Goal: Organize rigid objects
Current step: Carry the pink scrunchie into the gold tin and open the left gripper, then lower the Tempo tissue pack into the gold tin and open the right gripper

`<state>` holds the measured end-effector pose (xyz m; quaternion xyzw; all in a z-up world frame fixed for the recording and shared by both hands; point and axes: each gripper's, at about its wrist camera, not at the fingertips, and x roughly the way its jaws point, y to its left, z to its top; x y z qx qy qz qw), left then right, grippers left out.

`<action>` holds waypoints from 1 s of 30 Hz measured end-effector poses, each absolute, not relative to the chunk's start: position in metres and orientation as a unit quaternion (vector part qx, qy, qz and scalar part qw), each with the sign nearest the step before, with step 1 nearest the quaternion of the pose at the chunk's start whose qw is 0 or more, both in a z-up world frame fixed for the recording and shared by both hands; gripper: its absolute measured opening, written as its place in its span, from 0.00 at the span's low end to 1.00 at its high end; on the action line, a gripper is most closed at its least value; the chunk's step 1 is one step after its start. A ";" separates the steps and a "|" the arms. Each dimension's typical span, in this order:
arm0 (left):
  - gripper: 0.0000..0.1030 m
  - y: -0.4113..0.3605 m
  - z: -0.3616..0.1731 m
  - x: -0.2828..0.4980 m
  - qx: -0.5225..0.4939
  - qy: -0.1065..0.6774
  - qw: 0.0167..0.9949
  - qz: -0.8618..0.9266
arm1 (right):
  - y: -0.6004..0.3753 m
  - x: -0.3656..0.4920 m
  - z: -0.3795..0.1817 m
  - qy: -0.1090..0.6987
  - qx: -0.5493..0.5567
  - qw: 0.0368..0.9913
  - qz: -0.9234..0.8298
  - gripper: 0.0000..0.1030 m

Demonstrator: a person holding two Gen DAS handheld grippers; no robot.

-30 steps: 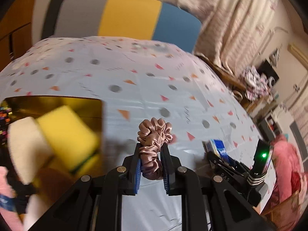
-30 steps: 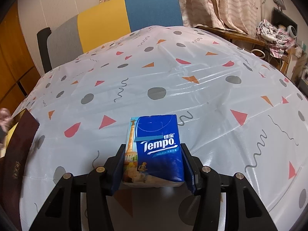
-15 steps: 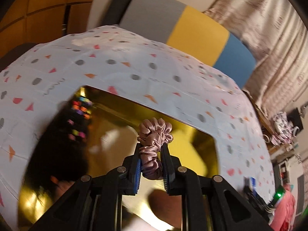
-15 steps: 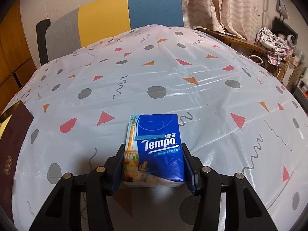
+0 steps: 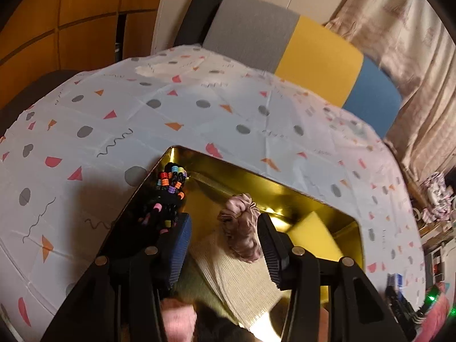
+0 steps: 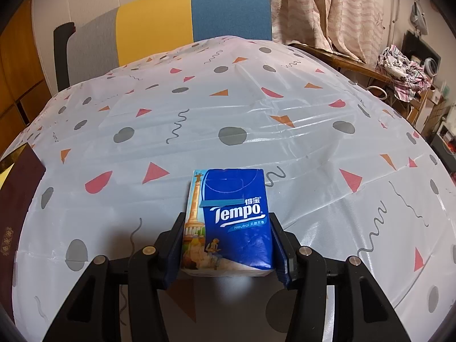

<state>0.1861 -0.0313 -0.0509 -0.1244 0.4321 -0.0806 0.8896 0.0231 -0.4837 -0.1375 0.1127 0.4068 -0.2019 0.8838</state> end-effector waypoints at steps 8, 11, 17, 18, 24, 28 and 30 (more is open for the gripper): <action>0.47 -0.026 -0.028 0.127 -0.112 0.394 0.901 -0.140 | -0.483 0.022 -0.136 0.405 0.110 0.884 -0.204 0.52; 0.47 -0.025 -0.027 0.108 -0.096 0.390 0.903 -0.151 | -0.484 0.019 -0.132 0.395 0.116 0.888 -0.205 0.51; 0.47 -0.026 -0.034 0.074 -0.079 0.401 0.894 -0.184 | -0.480 0.007 -0.120 0.378 0.136 0.896 -0.190 0.51; 0.47 -0.026 -0.035 0.070 -0.076 0.401 0.893 -0.189 | -0.478 0.004 -0.118 0.377 0.142 0.896 -0.186 0.51; 0.47 -0.025 -0.038 0.055 -0.084 0.404 0.888 -0.205 | -0.454 -0.010 -0.094 0.363 0.163 0.905 -0.149 0.51; 0.47 -0.027 -0.031 0.041 -0.076 0.389 0.892 -0.216 | -0.422 -0.012 -0.068 0.350 0.152 0.918 -0.108 0.51; 0.47 -0.027 -0.027 0.035 -0.070 0.382 0.895 -0.220 | -0.402 -0.010 -0.057 0.348 0.144 0.922 -0.086 0.51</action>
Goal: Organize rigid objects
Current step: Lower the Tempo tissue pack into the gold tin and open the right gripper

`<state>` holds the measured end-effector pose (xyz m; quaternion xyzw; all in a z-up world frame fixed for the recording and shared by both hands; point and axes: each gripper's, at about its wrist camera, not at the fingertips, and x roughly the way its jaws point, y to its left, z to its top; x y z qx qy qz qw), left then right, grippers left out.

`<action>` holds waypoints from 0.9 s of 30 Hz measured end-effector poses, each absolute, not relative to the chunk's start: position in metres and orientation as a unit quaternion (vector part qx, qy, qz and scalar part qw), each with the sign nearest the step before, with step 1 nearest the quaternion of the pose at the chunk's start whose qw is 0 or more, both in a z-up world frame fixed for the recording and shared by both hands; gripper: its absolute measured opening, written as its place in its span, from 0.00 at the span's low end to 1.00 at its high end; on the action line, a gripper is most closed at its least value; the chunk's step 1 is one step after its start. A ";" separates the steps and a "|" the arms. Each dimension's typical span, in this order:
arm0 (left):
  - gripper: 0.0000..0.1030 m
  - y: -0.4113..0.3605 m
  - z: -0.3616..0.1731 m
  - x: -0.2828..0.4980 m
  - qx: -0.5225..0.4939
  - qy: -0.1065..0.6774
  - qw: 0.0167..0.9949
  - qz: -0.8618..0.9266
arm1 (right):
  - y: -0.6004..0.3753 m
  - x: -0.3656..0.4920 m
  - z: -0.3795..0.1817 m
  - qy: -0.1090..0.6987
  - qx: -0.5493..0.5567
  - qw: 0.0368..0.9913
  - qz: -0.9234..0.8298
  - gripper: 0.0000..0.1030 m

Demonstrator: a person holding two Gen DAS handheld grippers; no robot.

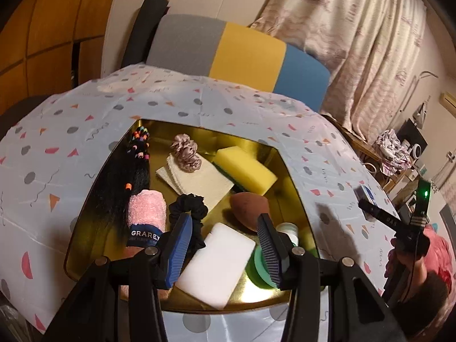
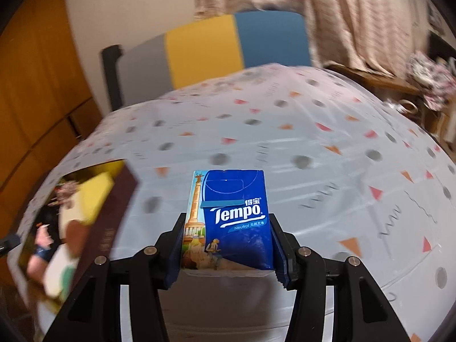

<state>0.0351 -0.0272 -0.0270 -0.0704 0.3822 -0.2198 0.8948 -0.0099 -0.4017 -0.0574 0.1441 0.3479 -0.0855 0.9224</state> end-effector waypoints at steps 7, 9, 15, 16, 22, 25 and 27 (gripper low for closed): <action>0.47 -0.012 -0.022 0.019 -0.048 0.367 0.910 -0.185 | -0.315 0.008 -0.033 0.354 0.122 0.927 0.010 0.51; 0.47 -0.005 -0.024 0.017 -0.044 0.368 0.912 -0.173 | -0.290 0.018 -0.030 0.361 0.117 0.924 0.034 0.51; 0.47 0.015 -0.027 0.013 -0.034 0.376 0.918 -0.124 | -0.217 0.061 -0.030 0.388 0.080 0.914 0.088 0.51; 0.47 0.018 -0.027 0.013 -0.031 0.376 0.919 -0.118 | -0.207 0.070 -0.032 0.395 0.076 0.911 0.093 0.51; 0.47 0.028 -0.024 0.004 -0.004 0.362 0.928 -0.092 | -0.170 0.115 -0.048 0.423 0.055 0.899 0.098 0.51; 0.47 0.030 -0.023 0.002 0.005 0.359 0.929 -0.088 | -0.165 0.131 -0.060 0.437 0.054 0.893 0.090 0.52; 0.47 0.031 -0.022 0.002 -0.001 0.360 0.929 -0.087 | -0.166 0.140 -0.070 0.448 0.069 0.886 0.098 0.56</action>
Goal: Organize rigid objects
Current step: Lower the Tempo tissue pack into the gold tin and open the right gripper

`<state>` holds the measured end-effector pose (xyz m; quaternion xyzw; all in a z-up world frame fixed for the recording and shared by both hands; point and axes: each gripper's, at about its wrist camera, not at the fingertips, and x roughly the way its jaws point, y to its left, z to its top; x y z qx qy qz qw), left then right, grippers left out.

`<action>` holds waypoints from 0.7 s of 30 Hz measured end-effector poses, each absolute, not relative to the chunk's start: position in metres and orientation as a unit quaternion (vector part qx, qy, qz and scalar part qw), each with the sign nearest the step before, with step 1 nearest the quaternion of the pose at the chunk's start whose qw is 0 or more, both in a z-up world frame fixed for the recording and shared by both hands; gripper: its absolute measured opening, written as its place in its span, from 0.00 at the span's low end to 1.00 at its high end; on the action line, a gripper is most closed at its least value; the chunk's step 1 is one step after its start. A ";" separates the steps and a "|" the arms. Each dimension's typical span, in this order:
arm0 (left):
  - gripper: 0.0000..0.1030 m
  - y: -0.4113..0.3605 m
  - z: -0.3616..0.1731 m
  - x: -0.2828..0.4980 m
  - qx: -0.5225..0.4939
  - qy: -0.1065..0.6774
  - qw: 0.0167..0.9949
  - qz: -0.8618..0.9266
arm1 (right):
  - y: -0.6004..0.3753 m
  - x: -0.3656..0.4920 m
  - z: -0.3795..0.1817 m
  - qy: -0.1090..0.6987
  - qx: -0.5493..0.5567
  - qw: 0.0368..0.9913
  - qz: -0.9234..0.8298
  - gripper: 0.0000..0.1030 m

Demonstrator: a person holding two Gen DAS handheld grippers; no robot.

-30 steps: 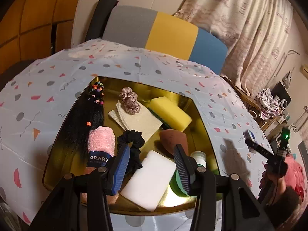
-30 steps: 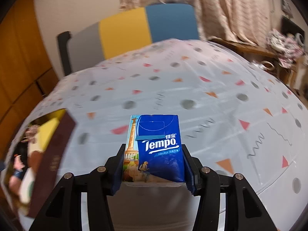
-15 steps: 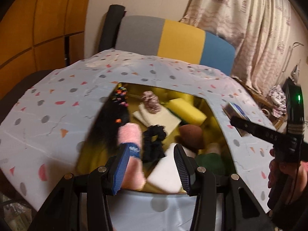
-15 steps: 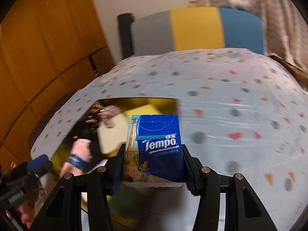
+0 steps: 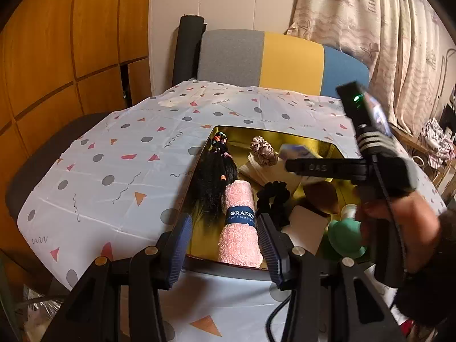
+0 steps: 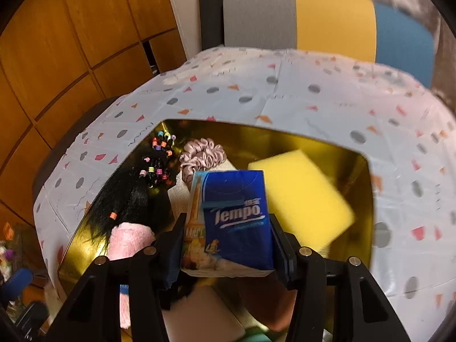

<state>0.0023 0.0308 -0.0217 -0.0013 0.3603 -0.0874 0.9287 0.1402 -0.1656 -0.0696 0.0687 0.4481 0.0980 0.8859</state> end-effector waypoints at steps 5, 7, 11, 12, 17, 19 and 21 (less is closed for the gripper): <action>0.47 0.032 -0.023 0.005 -0.012 0.375 0.924 -0.078 | -0.173 0.133 -0.069 0.446 0.086 0.886 0.094 0.71; 0.47 0.032 -0.024 0.004 -0.012 0.376 0.923 -0.075 | -0.177 0.122 -0.062 0.437 0.091 0.890 0.093 0.76; 0.47 0.029 -0.024 0.001 -0.017 0.376 0.923 -0.077 | -0.178 0.100 -0.052 0.423 0.074 0.899 0.087 0.79; 0.47 0.029 -0.024 0.001 -0.017 0.377 0.923 -0.077 | -0.178 0.096 -0.051 0.422 0.069 0.900 0.084 0.79; 0.47 0.025 -0.024 -0.002 -0.016 0.384 0.920 -0.075 | -0.176 0.073 -0.046 0.423 0.063 0.901 0.078 0.80; 0.47 0.023 -0.023 -0.004 -0.008 0.381 0.922 -0.065 | -0.174 0.063 -0.044 0.425 0.064 0.900 0.077 0.89; 0.47 0.022 -0.022 -0.005 0.001 0.383 0.923 -0.047 | -0.170 0.054 -0.041 0.421 0.059 0.902 0.077 0.99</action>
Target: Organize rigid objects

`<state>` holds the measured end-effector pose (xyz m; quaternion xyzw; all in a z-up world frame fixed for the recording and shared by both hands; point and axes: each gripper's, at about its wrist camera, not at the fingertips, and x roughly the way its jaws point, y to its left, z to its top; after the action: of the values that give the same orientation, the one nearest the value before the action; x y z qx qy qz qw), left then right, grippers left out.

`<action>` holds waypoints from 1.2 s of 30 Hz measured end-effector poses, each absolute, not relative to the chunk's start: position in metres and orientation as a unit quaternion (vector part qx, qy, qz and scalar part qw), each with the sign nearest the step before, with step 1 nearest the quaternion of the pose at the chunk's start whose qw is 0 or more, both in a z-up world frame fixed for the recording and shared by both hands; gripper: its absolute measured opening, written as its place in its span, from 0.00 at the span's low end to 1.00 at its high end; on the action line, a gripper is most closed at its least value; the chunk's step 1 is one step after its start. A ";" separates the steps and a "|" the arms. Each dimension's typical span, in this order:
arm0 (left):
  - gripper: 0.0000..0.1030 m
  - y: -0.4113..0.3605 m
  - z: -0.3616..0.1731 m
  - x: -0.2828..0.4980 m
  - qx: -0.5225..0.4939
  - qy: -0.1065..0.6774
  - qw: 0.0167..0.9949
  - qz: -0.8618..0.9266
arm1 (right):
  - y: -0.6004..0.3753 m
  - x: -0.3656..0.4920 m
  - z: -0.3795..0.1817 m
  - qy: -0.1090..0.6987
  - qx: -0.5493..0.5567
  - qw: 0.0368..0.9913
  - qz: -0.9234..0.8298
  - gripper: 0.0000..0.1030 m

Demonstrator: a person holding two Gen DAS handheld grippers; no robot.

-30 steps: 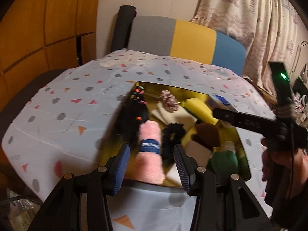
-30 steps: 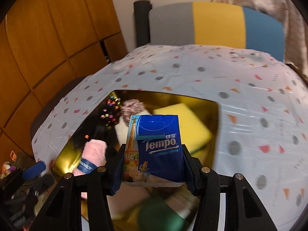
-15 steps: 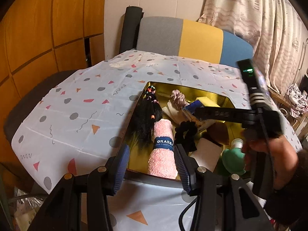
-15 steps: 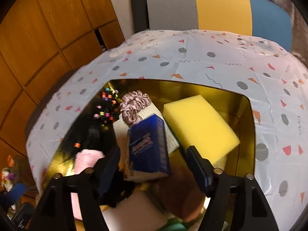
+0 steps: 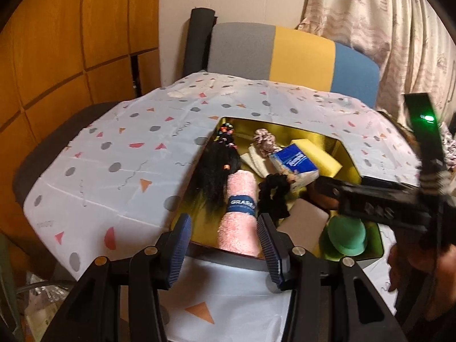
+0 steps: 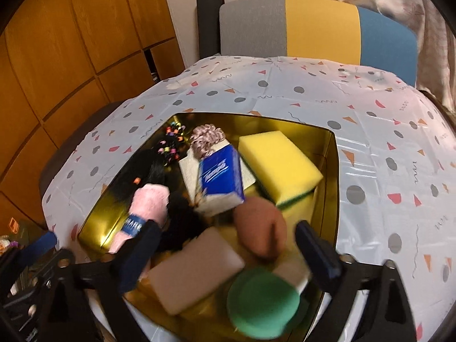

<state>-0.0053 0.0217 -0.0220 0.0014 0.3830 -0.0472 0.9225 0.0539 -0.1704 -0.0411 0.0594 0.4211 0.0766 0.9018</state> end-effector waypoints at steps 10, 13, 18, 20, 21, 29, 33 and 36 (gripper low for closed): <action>0.47 0.019 -0.023 -0.009 0.029 0.402 0.915 -0.009 | -0.163 0.016 -0.021 0.421 0.053 0.905 0.036 1.00; 0.47 0.020 -0.021 -0.009 0.027 0.400 0.916 -0.004 | -0.162 0.009 -0.016 0.419 0.048 0.906 0.019 1.00; 0.47 0.020 -0.019 -0.006 0.021 0.409 0.912 -0.001 | -0.159 0.000 -0.011 0.417 0.037 0.908 -0.012 1.00; 0.47 0.021 -0.017 -0.005 0.020 0.412 0.911 -0.003 | -0.159 -0.002 -0.010 0.419 0.042 0.907 -0.019 1.00; 0.47 0.021 -0.017 -0.005 0.019 0.414 0.910 -0.005 | -0.160 -0.003 -0.010 0.419 0.046 0.906 -0.022 1.00; 0.47 0.021 -0.011 0.000 0.015 0.414 0.910 -0.008 | -0.164 -0.011 -0.010 0.423 0.080 0.901 -0.053 1.00; 0.47 0.022 -0.010 0.001 0.010 0.419 0.908 -0.010 | -0.163 -0.012 -0.009 0.423 0.077 0.901 -0.063 1.00; 0.47 0.022 -0.009 0.002 0.009 0.420 0.907 -0.013 | -0.162 -0.012 -0.010 0.424 0.071 0.900 -0.070 1.00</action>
<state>0.0019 0.0216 -0.0094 0.0086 0.4202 -0.0126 0.9073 -0.0123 -0.1622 -0.0096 0.0706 0.4245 -0.0698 0.9000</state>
